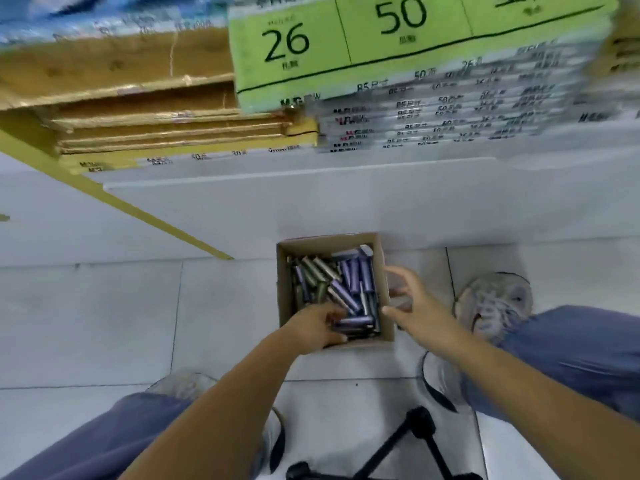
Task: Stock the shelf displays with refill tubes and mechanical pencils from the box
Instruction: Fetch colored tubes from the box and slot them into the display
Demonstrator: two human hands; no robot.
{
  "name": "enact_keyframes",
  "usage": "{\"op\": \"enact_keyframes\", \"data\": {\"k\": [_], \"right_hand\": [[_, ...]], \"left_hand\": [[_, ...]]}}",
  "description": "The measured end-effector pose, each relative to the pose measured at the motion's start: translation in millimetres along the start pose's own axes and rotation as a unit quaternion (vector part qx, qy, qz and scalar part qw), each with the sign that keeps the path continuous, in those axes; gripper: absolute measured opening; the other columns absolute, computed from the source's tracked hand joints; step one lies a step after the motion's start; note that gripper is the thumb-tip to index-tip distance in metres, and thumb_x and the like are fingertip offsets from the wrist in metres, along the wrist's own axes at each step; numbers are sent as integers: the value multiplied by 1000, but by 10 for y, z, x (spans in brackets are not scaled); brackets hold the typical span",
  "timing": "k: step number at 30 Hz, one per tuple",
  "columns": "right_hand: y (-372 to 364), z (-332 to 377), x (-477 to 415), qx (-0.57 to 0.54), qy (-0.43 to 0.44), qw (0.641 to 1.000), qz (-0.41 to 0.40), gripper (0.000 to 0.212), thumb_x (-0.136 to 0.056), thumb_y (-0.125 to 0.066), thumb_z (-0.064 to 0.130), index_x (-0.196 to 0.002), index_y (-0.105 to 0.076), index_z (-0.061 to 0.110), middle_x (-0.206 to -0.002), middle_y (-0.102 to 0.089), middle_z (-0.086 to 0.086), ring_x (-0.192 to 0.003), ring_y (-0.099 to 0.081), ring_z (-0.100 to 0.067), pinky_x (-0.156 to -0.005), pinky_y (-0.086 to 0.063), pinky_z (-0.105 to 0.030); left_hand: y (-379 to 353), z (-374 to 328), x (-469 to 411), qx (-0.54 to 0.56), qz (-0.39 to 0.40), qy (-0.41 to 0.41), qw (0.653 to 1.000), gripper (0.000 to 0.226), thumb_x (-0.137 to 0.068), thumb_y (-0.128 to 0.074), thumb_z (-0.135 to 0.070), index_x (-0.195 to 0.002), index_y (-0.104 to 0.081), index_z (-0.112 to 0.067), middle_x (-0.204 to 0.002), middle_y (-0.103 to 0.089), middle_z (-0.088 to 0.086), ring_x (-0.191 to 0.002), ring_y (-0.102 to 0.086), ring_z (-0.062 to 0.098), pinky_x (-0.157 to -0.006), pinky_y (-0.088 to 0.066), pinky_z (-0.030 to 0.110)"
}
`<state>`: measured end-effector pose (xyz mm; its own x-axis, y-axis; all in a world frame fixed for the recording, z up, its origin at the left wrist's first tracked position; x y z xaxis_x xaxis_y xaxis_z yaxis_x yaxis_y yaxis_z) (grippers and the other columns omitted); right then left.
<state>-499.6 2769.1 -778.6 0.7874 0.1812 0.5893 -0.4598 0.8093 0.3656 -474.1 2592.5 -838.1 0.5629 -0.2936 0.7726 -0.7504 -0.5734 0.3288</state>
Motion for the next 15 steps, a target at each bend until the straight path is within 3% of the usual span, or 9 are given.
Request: {"op": "enact_keyframes", "data": {"k": [3,7,9,13,15], "right_hand": [[-42,-145,-37,13,-33,999,6,55,-93,-60,33,-140,-34,41,-123,-52,9,-96,-59,-8,-87,-52,-34],[-97,-134,-29,4,-23,1000,9,52,-95,-55,31,-142,-34,32,-127,-51,9,-95,-60,-8,-89,-53,-40],[-98,-120,-11,-9,-19,1000,9,51,-96,-54,29,-143,-33,30,-126,-50,10,-96,-59,-9,-90,-53,-43],[-95,-114,18,-25,-18,999,13,50,-98,-52,26,-144,-33,27,-129,-49,7,-103,-58,-14,-94,-50,-46],[-94,-108,27,-31,-23,999,16,53,-98,-52,27,-147,-31,27,-131,-48,7,-103,-59,-13,-94,-51,-44]], "left_hand": [[-4,-2,-139,-59,16,-4,998,45,-84,-79,-29,-126,-65,-17,-136,-59,3,-123,-55,20,-107,-40,27],[-15,-148,-285,-172,53,-32,983,39,-85,-76,-38,-118,-69,-18,-119,-66,3,-99,-58,16,-84,-43,26],[-29,-210,-330,-207,75,-43,974,42,-87,-74,-37,-124,-68,-17,-122,-66,3,-102,-58,17,-82,-39,24],[21,-121,-353,-143,111,-13,983,45,-84,-78,-26,-128,-67,-21,-130,-64,-2,-114,-59,17,-97,-45,26],[69,-29,-347,-95,119,13,988,44,-82,-79,-22,-125,-69,-27,-131,-63,-6,-113,-59,16,-96,-47,26]]}}
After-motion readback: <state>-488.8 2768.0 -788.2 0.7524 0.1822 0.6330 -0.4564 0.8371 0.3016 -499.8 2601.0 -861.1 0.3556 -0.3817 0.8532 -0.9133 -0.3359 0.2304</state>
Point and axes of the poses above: each hand's wrist, its own x-axis away from the middle knuckle, its own y-axis out of the back of the hand, z = x × y, the point moved 10 cm from there along -x, towards the middle knuckle
